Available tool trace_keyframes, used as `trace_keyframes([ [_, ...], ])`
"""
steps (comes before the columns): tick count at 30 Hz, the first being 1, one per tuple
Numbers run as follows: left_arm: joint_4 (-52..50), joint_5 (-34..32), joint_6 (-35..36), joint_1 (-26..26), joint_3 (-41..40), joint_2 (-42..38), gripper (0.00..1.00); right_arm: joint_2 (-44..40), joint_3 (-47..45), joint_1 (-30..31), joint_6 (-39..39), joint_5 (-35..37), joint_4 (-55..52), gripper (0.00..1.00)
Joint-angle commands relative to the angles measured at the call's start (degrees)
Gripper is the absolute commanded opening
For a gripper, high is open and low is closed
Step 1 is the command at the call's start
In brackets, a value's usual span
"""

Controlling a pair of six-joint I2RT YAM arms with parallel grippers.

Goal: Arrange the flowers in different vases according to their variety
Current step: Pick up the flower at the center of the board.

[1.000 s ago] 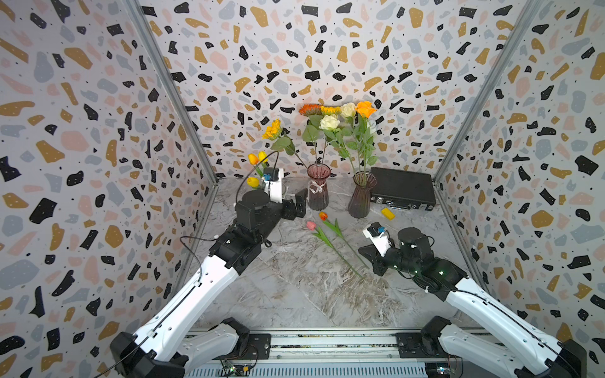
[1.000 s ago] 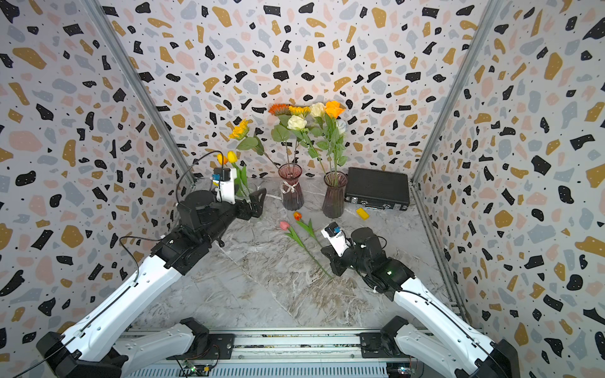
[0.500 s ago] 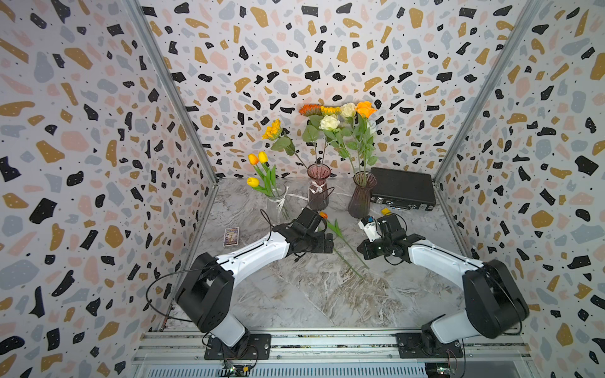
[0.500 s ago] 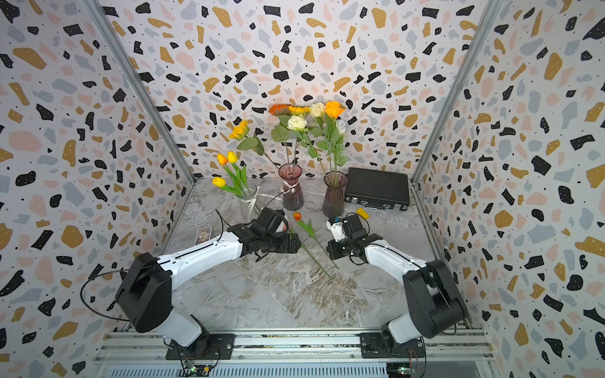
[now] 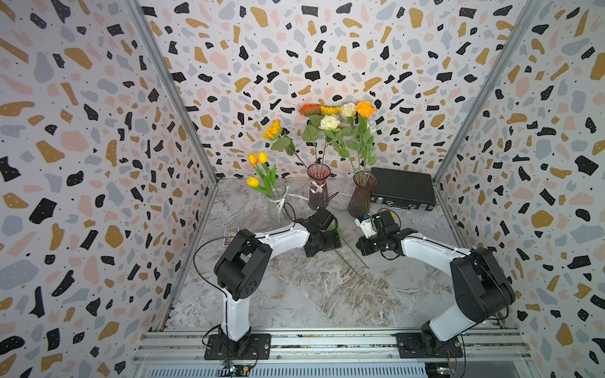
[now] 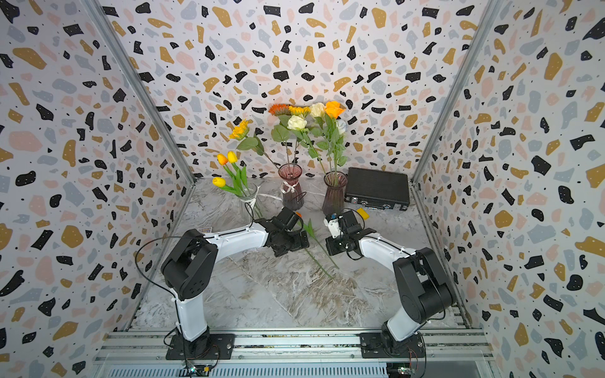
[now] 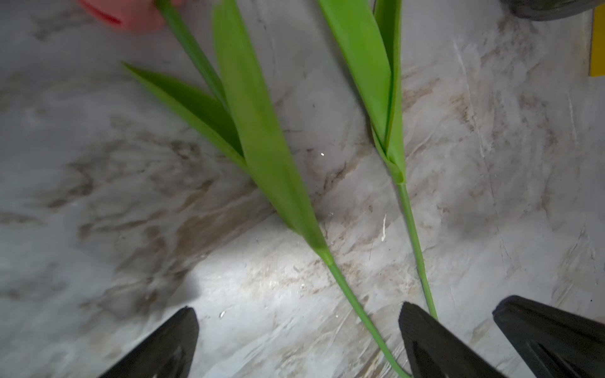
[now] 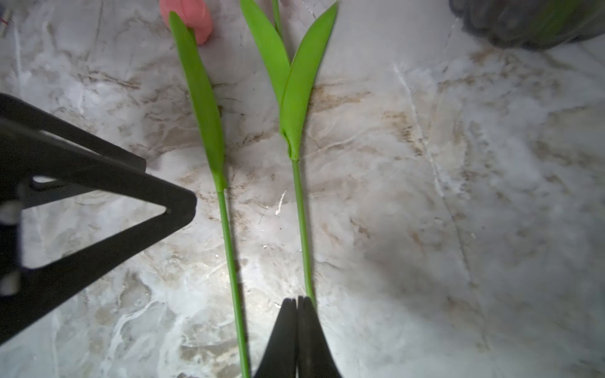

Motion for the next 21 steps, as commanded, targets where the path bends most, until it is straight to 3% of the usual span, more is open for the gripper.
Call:
trace_keyframes([
  [1, -2.1, -0.5, -2.4, -0.3, 4.0, 3.3, 1.00, 3.5, 3.4, 0.1, -1.4, 3.0, -1.1, 0.02],
  [10, -12.6, -3.9, -0.2, -0.5, 10.7, 9.2, 1.00, 6.6, 1.9, 0.1, -0.8, 4.8, 0.0, 0.00],
  [18, -18.7, -2.8, 0.8, -1.3, 13.2, 13.9, 0.81, 3.2, -1.6, 0.2, 0.8, 1.9, 1.8, 0.00],
  [21, -21.0, -4.5, 1.6, -1.7, 15.4, 14.7, 0.80, 1.8, -2.9, 0.2, 1.4, 1.0, 2.5, 0.00],
])
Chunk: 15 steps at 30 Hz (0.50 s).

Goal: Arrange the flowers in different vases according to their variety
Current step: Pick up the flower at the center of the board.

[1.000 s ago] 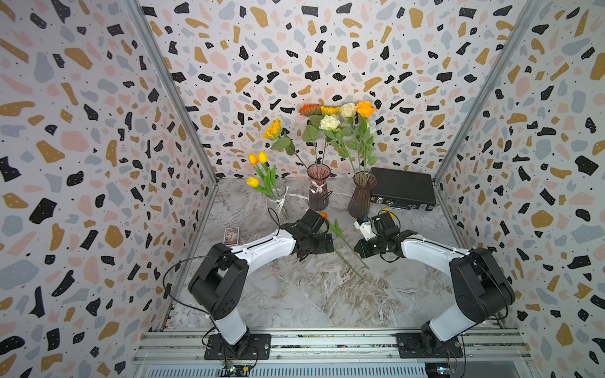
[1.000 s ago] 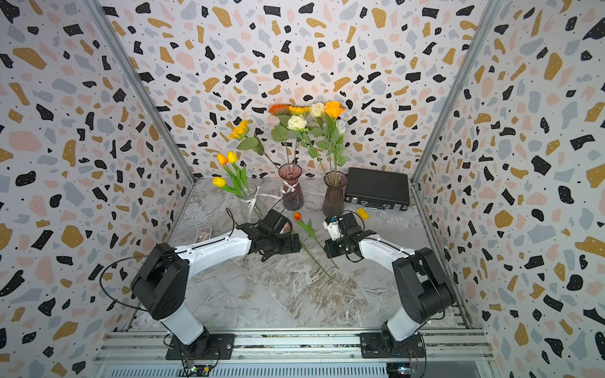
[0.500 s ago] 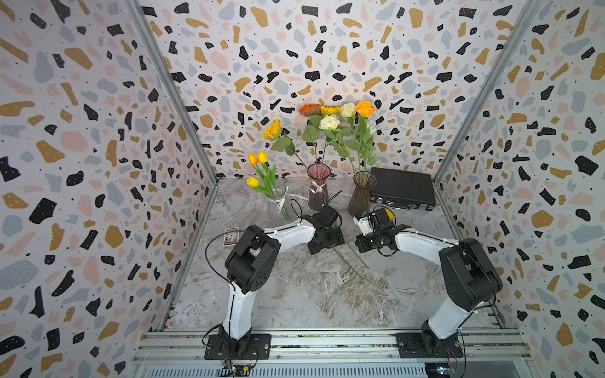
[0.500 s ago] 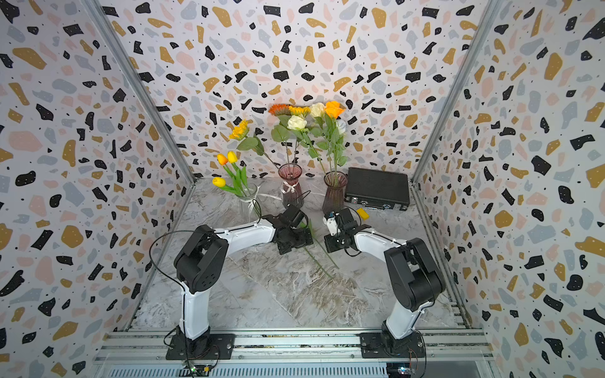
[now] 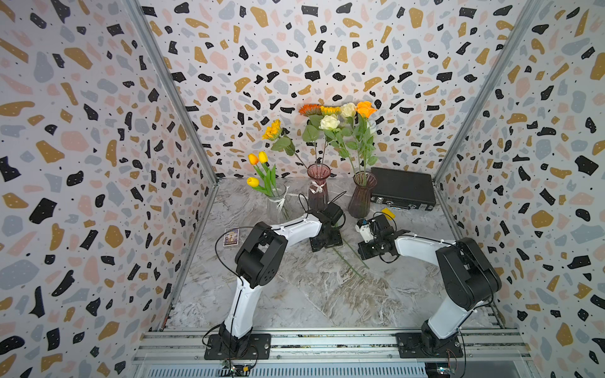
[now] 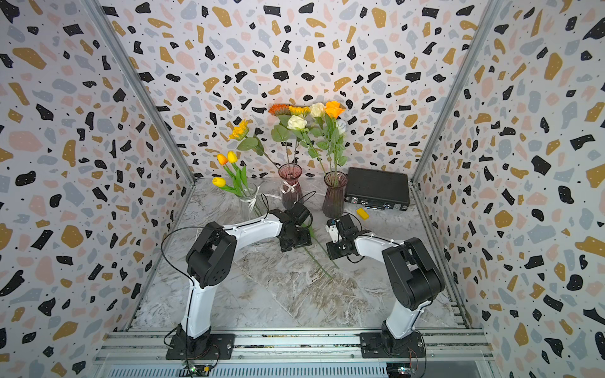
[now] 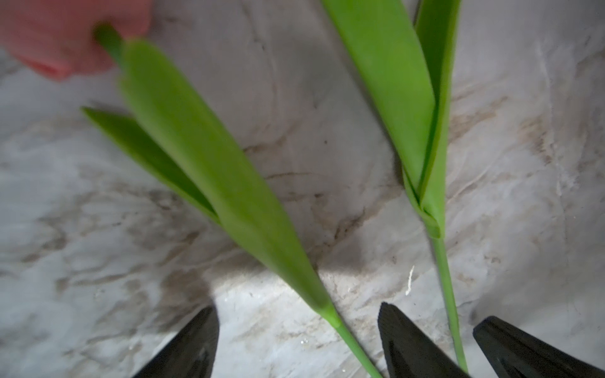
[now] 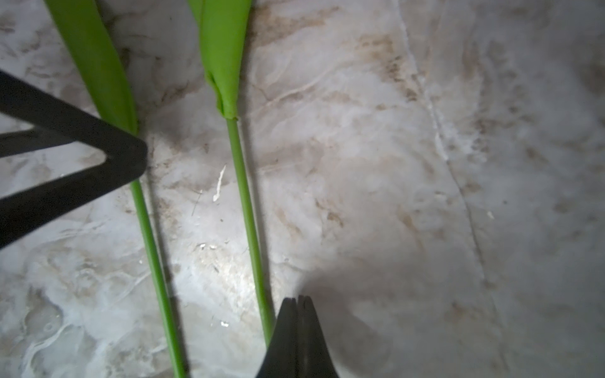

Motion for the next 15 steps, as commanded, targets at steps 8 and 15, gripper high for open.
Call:
trace_keyframes([
  [8, -15.9, -1.6, 4.5, -1.5, 9.7, 10.1, 0.64, -7.3, -4.7, 0.5, 2.8, -4.4, 3.3, 0.00],
  [15, -20.1, -2.9, 4.2, -1.6, 14.4, 13.3, 0.53, -9.9, -5.7, 0.6, 2.9, -5.2, 3.6, 0.00],
])
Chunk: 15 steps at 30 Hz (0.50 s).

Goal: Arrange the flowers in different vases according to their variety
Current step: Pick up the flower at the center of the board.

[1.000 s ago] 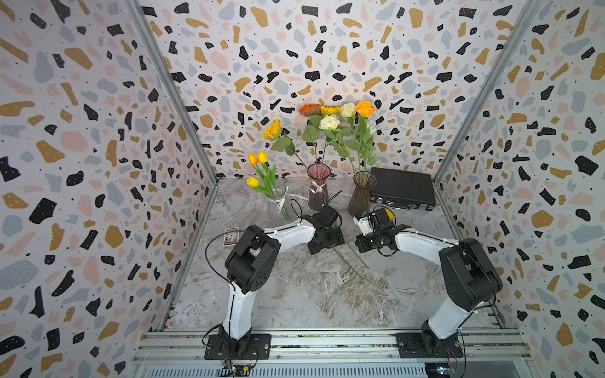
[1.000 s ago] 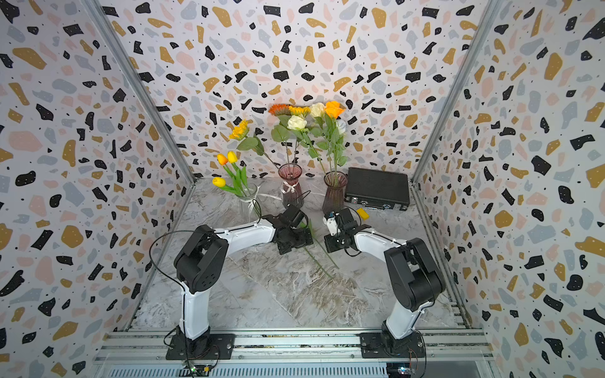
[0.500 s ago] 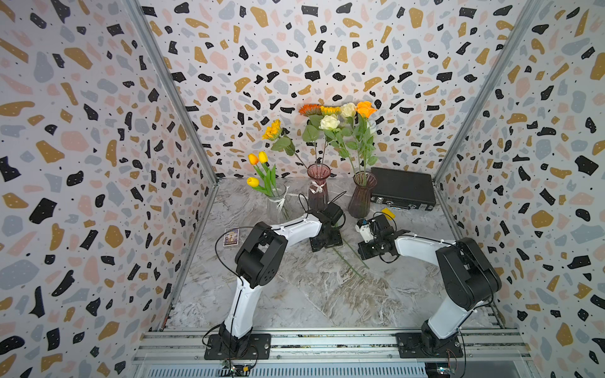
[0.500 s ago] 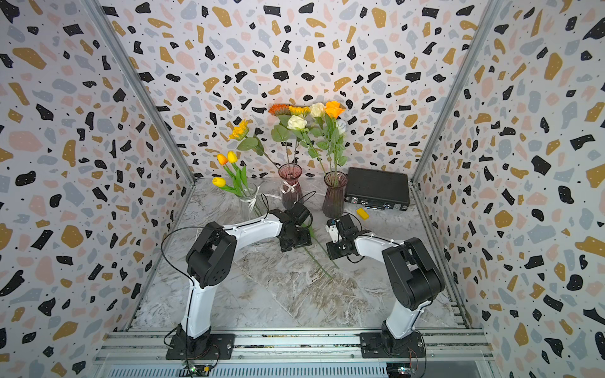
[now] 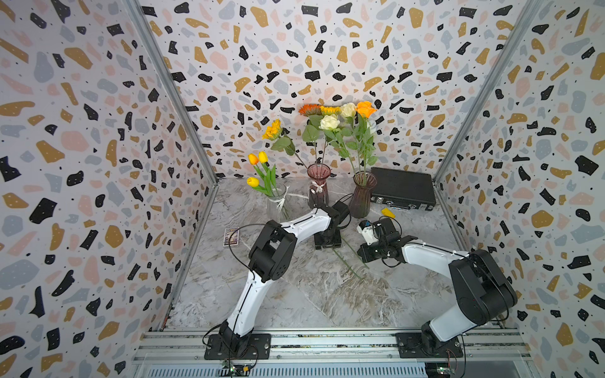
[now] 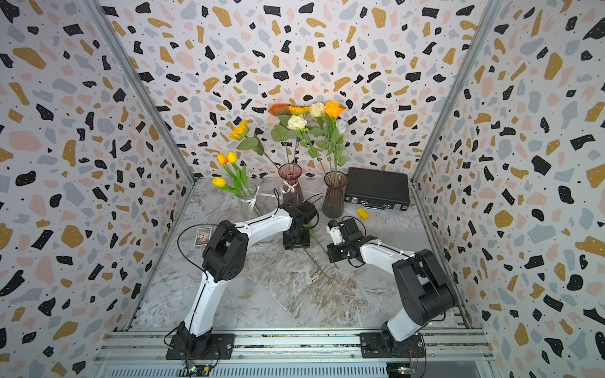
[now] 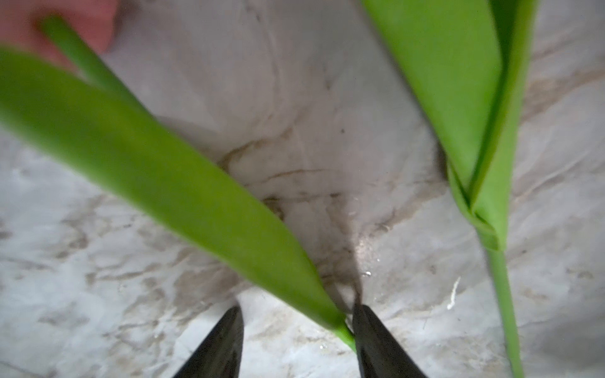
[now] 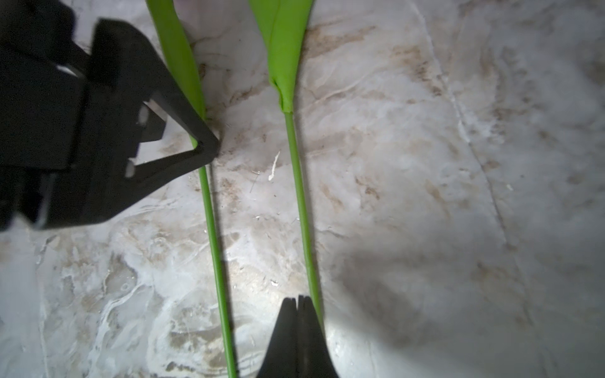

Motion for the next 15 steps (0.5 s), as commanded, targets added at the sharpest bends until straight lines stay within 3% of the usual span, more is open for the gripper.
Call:
trace_keyframes([
  [1, -4.4, 0.0, 0.4, -0.6, 0.5, 4.6, 0.52, -2.7, -0.7, 0.3, 0.7, -1.2, 0.7, 0.00],
  [4, -5.4, -0.4, 0.3, -0.7, 1.6, 5.5, 0.45, -3.3, -1.0, 0.3, 0.7, -1.6, 1.3, 0.00],
  [10, -5.5, -2.3, 0.6, -0.7, 0.8, 5.2, 0.17, -4.3, -1.8, 0.3, 0.5, -1.7, 1.5, 0.00],
  [15, -3.9, -3.2, -0.3, -0.7, -2.7, 2.9, 0.05, -4.4, -1.8, 0.3, 0.3, -1.3, 1.6, 0.00],
])
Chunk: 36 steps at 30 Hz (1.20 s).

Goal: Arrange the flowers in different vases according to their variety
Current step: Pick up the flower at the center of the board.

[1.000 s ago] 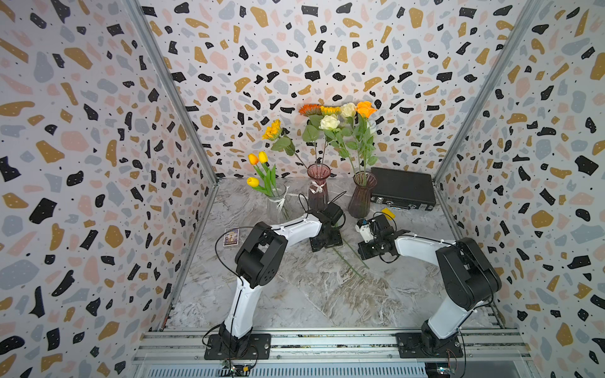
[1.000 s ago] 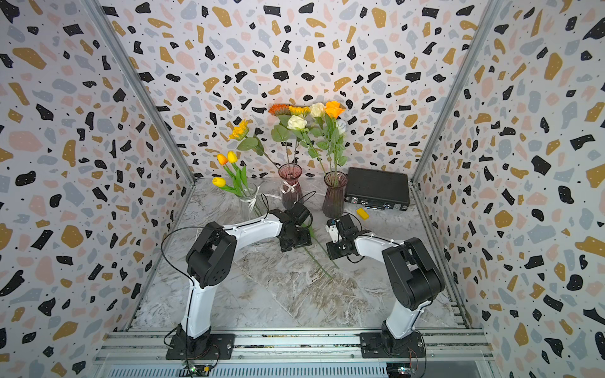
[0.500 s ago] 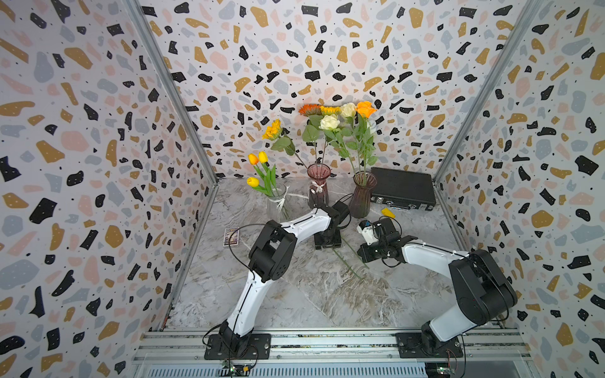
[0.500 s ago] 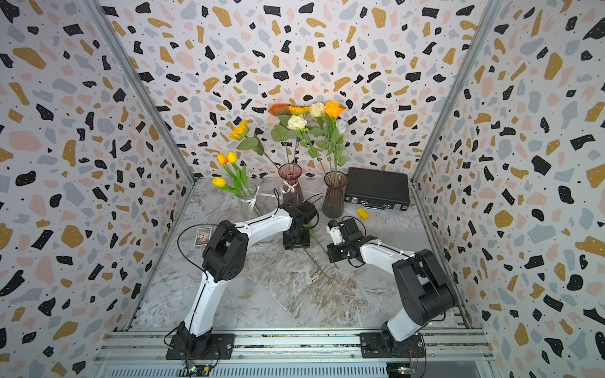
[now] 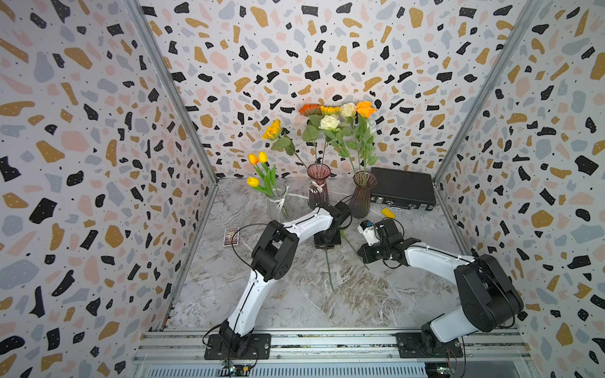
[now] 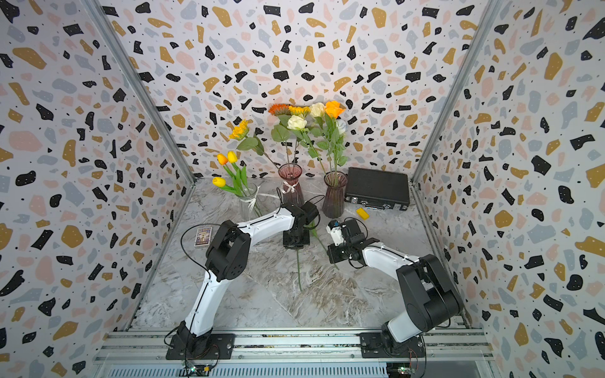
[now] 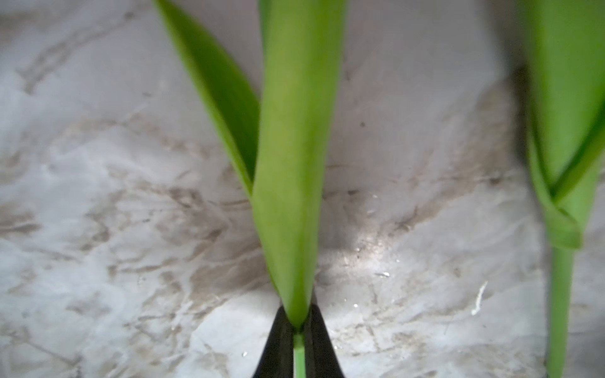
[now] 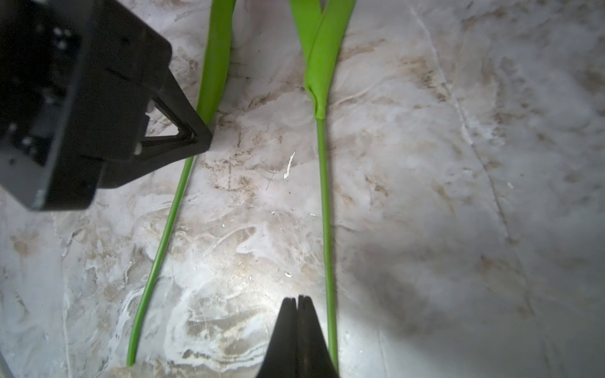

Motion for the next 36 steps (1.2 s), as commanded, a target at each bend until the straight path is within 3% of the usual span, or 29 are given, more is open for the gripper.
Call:
trace_keyframes([
  [1, -0.6, -1.0, -0.9, -0.4, -5.0, 1.3, 0.03, -2.0, 0.1, 0.3, 0.0, -0.1, 0.4, 0.00],
  [12, 7.4, -1.6, -6.8, -0.5, -23.4, -11.4, 0.00, -1.7, 0.4, 0.3, -0.2, -0.1, -0.1, 0.00],
  [17, 9.6, -4.3, -6.2, -1.2, -30.6, -19.8, 0.00, -1.7, 0.3, 0.3, -0.2, -0.4, 0.3, 0.00],
  [36, 8.5, -26.0, 14.7, -5.6, -26.2, -50.5, 0.00, 13.0, 9.3, 0.3, -1.3, 9.4, -0.7, 0.00],
])
